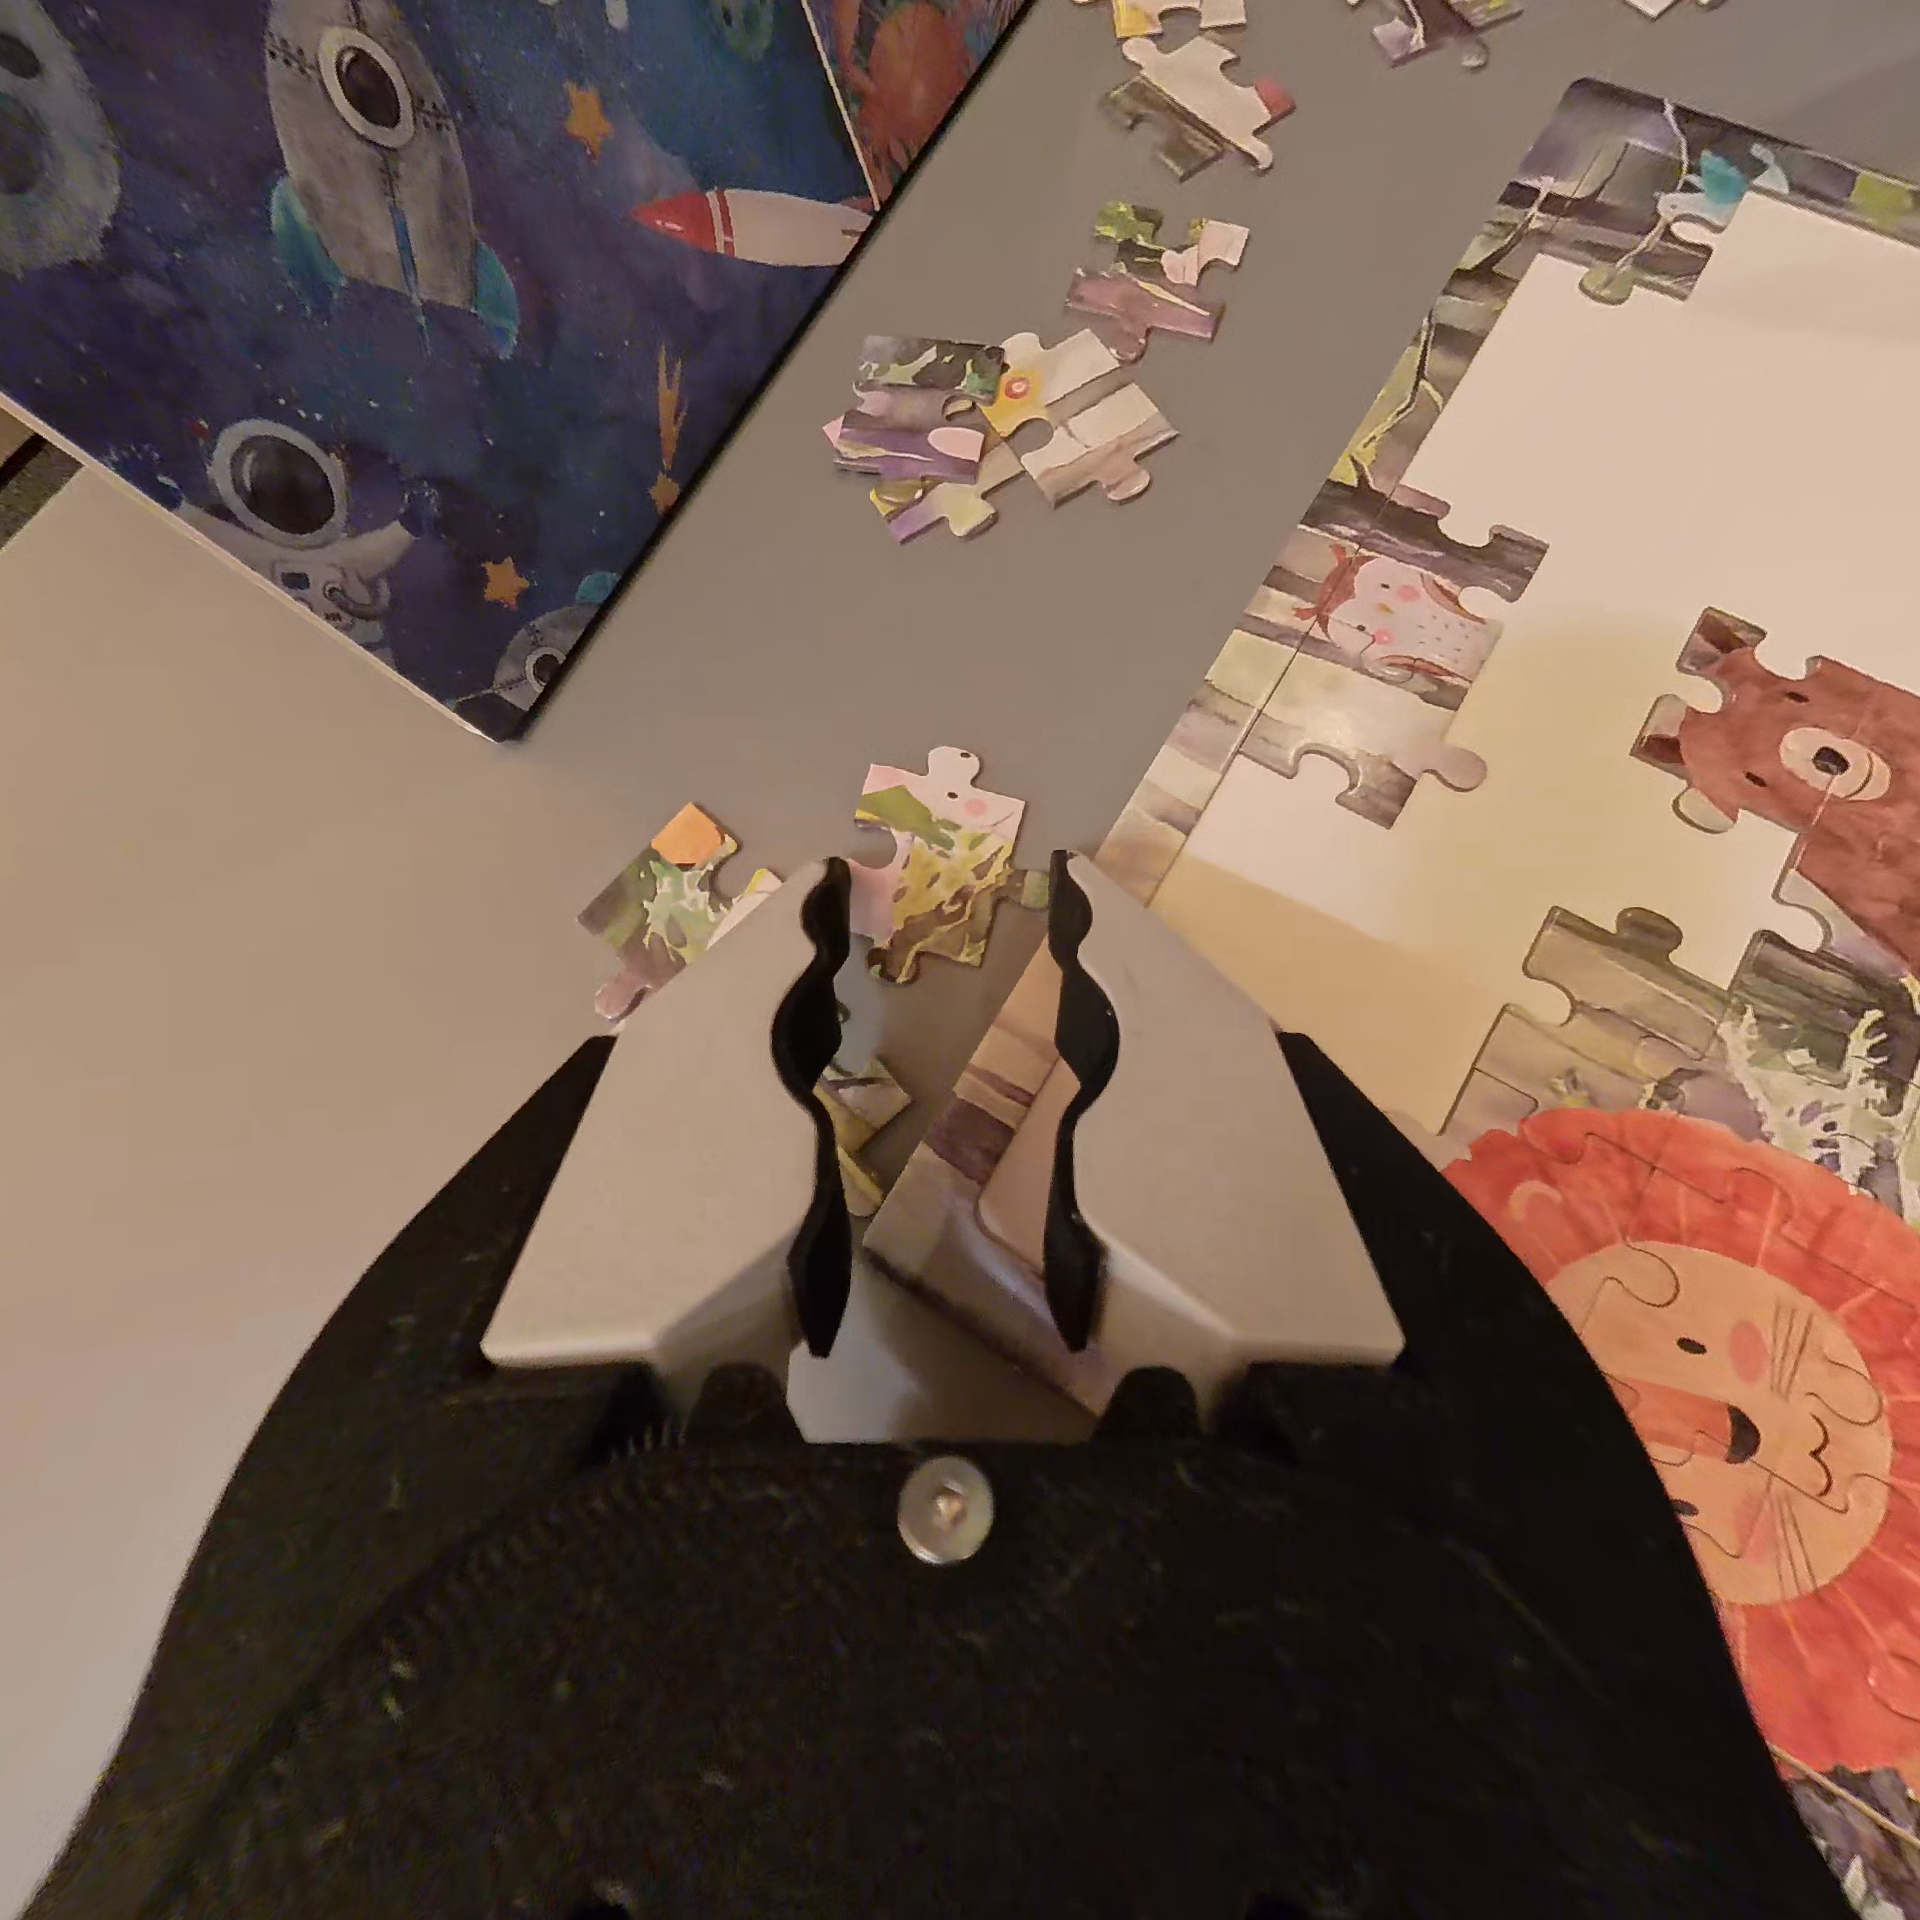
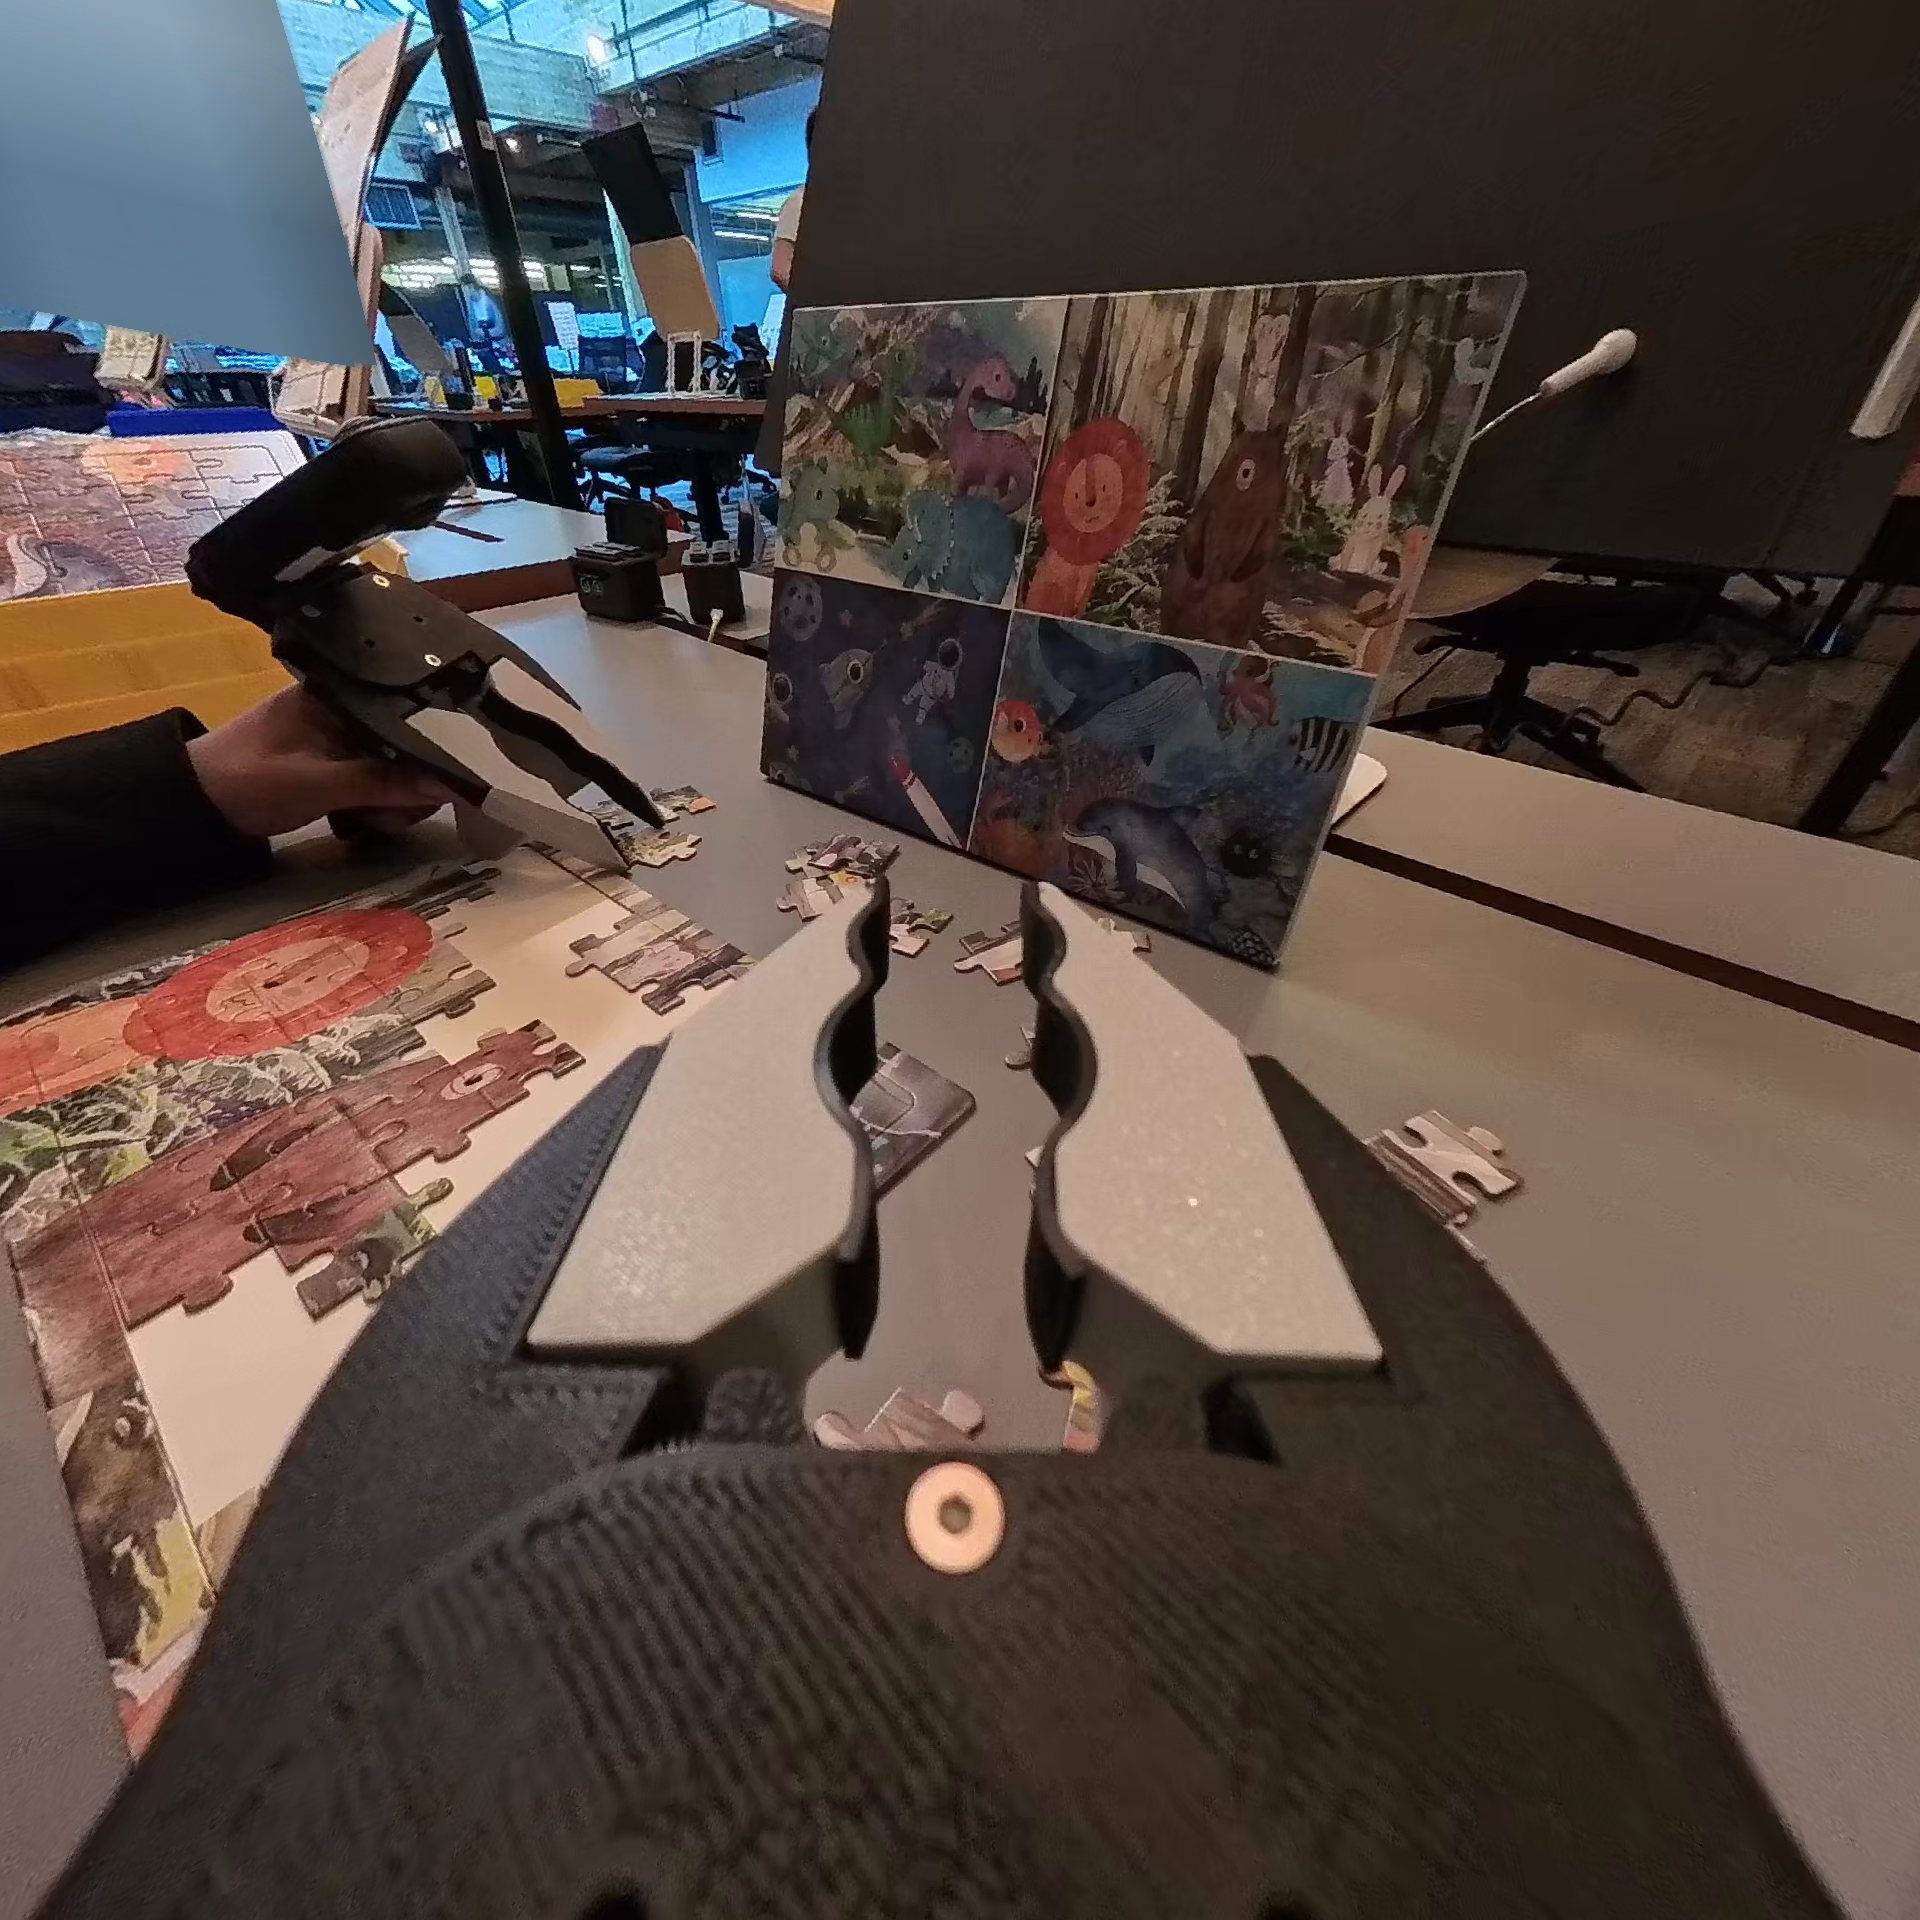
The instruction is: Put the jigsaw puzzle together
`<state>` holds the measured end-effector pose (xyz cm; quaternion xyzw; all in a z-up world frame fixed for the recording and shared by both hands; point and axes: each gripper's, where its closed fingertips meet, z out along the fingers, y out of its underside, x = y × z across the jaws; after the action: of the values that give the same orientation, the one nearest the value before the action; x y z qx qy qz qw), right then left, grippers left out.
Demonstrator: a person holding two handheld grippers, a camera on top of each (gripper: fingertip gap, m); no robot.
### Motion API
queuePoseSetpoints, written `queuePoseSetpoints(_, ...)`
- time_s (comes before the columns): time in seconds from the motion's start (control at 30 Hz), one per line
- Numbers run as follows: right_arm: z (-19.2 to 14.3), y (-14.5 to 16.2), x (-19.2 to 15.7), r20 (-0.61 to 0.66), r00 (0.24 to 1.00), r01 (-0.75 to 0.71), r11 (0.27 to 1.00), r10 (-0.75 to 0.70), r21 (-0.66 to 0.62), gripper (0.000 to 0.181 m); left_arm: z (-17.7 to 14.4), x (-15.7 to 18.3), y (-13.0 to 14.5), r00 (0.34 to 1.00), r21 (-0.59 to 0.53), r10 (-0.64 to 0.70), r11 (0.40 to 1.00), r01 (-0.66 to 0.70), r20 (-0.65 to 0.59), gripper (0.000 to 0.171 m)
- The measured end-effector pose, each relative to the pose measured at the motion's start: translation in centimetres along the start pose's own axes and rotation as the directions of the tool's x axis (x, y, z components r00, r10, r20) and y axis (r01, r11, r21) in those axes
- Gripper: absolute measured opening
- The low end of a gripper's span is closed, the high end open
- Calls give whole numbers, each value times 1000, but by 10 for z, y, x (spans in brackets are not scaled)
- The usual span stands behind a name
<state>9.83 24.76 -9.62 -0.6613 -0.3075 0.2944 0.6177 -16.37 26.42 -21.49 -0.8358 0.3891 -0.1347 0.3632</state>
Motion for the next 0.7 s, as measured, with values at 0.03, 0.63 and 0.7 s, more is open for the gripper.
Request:
queuePoseSetpoints(0.03, 0, 0, 0, 0, 1000, 0, 1000, 0, 0, 23, 0, 0, 0, 1000, 0, 4, 1000, -4, 1, 38)
queuePoseSetpoints(0.63, -1, -3, -1, -2, 1000, 9, 1000, -9, 10, 23, -23, -12, -19, 988, 196, -143, 969, 152, -60, 27)
queuePoseSetpoints(0.7, -1, -3, -1, -2, 1000, 9, 1000, -9, 9, 23, -23, -13, -19, 987, 197, -151, 967, 160, -64, 28)
